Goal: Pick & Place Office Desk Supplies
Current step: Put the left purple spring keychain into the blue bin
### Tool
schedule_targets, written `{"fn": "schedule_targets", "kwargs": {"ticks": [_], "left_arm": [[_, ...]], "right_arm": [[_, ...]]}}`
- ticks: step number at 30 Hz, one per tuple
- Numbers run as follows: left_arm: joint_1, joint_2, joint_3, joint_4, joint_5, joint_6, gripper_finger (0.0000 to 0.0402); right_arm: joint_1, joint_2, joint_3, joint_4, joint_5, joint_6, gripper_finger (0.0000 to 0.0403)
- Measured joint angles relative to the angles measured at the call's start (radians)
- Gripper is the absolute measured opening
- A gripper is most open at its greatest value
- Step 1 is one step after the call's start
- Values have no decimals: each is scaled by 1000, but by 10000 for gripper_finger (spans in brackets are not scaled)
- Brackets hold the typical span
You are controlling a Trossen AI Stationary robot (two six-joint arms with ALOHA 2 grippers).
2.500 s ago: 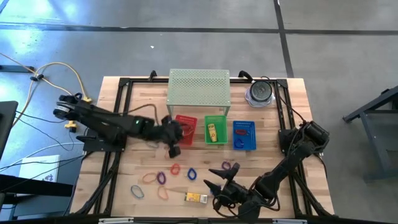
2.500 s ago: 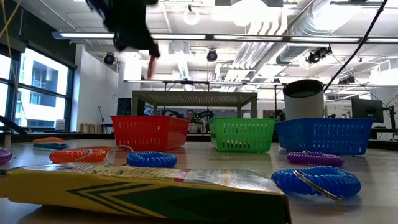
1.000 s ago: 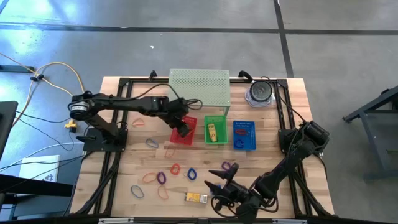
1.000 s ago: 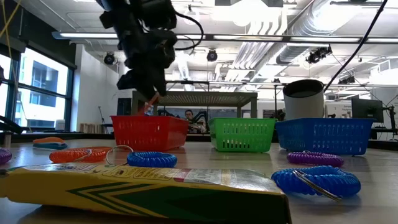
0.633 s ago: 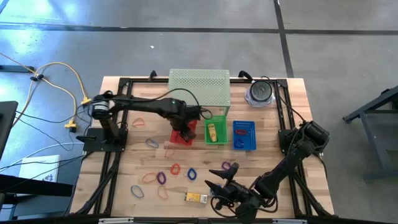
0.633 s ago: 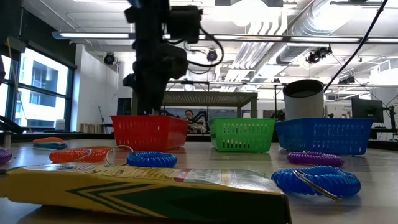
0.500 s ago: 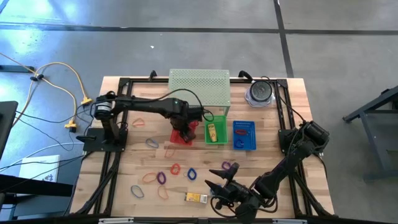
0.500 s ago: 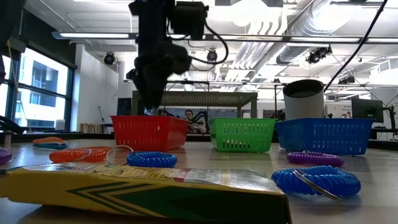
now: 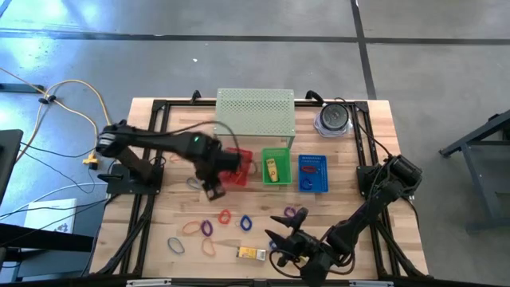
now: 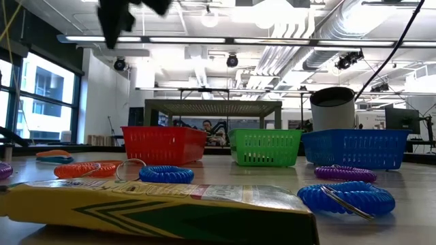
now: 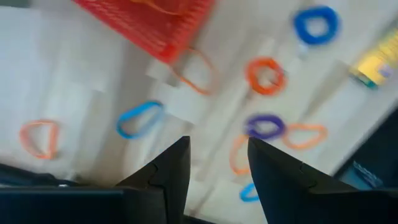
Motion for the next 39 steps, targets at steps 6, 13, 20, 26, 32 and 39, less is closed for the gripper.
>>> {"fn": "schedule_targets", "kwargs": {"ticks": [6,13,20,26,32,39], "left_arm": [[-217,-14,-3,2,-24,-117,154],[-417,27,-18,54,-103,-191,154],[-568,74,-51,127,-207,110,154],[-646,102,-170,249,-344,260,154],[-602,101,-293,388,-355,364,154],[-493,101,-367,570,-184,515,154]], "right_arm": [[6,0,0,-8,-41,52,207],[7,0,0,-8,-69,96,207],[6,0,0,-8,-95,95,207],[6,0,0,-14,-118,95,207],[6,0,0,-15,-118,79,207],[-2,0,0,-15,-118,66,207]]}}
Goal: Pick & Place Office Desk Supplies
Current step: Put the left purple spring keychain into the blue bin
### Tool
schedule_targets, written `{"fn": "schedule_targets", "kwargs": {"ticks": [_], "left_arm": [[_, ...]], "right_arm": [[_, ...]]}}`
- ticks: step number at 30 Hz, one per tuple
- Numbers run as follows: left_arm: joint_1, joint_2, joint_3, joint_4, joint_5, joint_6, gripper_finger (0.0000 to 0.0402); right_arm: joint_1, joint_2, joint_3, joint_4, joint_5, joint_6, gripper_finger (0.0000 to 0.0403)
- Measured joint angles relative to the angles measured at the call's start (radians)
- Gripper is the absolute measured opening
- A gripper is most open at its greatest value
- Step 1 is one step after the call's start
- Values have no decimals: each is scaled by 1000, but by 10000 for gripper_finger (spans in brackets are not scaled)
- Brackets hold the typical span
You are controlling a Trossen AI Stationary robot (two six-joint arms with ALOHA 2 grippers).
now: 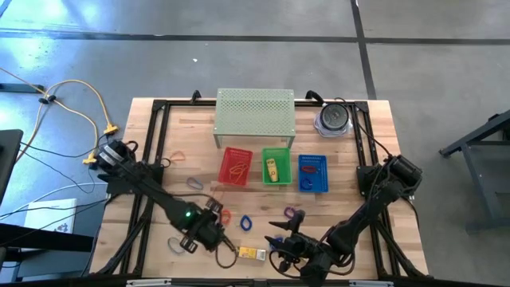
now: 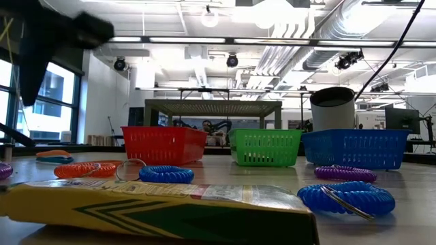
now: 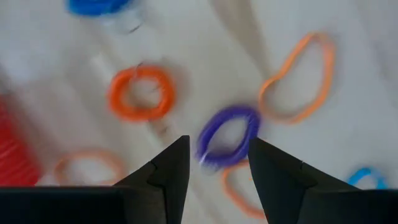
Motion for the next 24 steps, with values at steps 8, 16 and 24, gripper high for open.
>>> {"fn": "schedule_targets", "kwargs": {"ticks": [8,16,24], "left_arm": [[50,1,-105,130,29,90,154],[50,0,-106,136,26,191,154],[31,0,-154,146,-25,205,154]], "right_arm": [[-13,0,0,0,-31,6,207],[-13,0,0,0,-53,7,207],[-13,0,0,2,-53,8,207]]}}
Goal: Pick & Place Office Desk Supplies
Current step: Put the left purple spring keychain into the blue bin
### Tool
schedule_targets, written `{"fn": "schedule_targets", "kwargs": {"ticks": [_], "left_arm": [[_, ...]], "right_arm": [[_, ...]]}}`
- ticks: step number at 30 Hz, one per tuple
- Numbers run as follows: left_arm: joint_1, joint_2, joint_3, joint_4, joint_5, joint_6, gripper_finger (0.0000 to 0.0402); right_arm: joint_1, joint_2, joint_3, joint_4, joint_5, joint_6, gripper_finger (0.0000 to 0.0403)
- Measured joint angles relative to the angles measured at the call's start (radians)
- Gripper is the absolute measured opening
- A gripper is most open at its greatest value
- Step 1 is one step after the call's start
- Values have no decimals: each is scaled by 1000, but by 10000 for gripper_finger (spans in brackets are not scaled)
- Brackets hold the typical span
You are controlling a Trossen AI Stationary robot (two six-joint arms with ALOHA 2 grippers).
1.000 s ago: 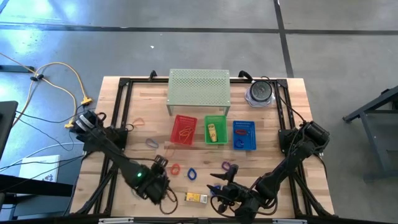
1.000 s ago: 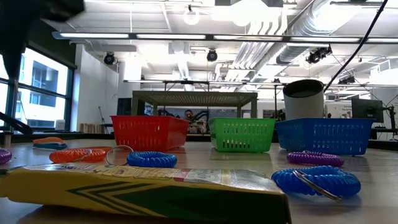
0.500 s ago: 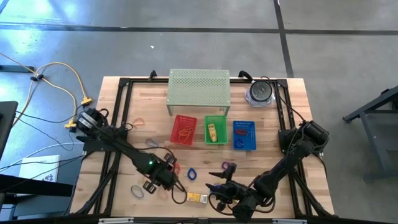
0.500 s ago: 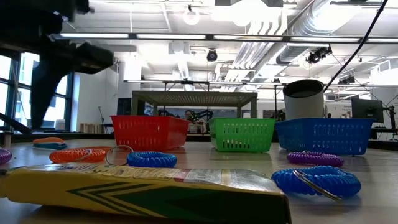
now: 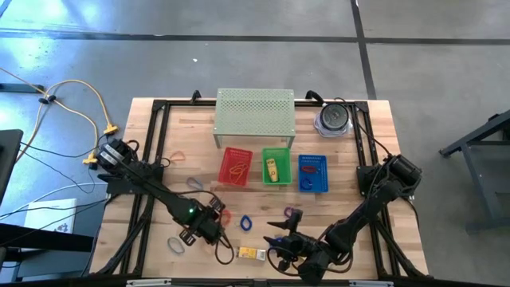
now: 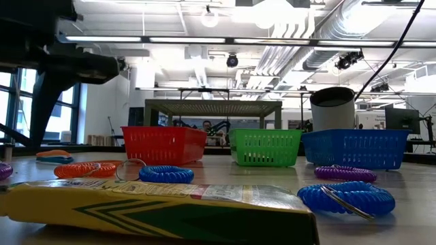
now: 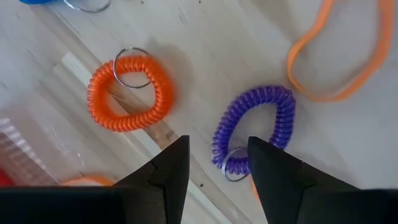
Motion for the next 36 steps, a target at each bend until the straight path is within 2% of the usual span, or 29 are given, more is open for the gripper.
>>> {"fn": "schedule_targets", "kwargs": {"ticks": [20,24,36], "left_arm": [[5,-2,-100,113,7,106,147],[16,-3,-111,119,24,112,123],[23,-4,-173,171,44,188,19]], "right_arm": [[-1,0,0,5,0,0,207],[-1,0,0,6,0,4,207],[-1,0,0,6,-27,4,207]]}}
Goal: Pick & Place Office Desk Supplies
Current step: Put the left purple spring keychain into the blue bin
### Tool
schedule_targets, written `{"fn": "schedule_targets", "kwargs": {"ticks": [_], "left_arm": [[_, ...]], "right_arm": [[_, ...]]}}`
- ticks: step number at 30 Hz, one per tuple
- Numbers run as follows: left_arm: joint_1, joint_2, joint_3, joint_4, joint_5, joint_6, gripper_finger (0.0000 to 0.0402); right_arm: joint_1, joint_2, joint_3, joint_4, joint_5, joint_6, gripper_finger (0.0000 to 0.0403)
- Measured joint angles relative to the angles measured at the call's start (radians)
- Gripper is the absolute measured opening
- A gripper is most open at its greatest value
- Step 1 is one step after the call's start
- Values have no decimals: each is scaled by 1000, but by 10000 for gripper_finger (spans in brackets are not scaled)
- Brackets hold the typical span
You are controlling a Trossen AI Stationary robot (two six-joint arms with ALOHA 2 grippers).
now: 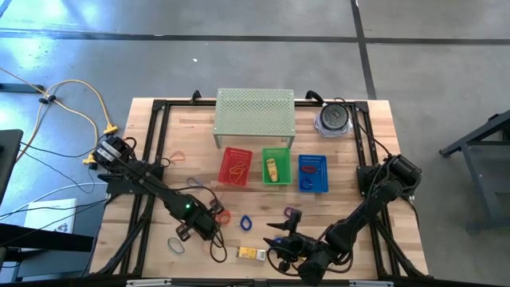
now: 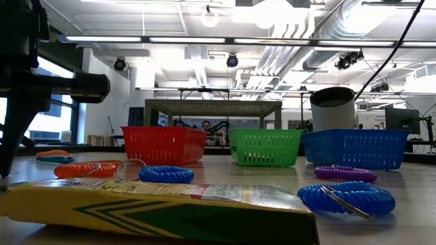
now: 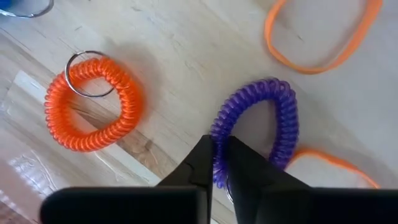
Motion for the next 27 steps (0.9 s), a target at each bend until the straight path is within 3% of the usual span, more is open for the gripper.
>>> {"fn": "schedule_targets", "kwargs": {"ticks": [10,14,19,27], "left_arm": [[-26,-23,42,-9,-59,-29,4],[-64,-66,101,-17,-227,-49,3],[-94,-72,203,-42,-397,-249,2],[-164,-75,243,218,-829,-426,1]], "right_arm": [[0,0,0,0,-2,0,207],[0,0,0,2,-2,0,207],[0,0,0,13,-15,24,207],[-5,0,0,105,-18,25,207]]}}
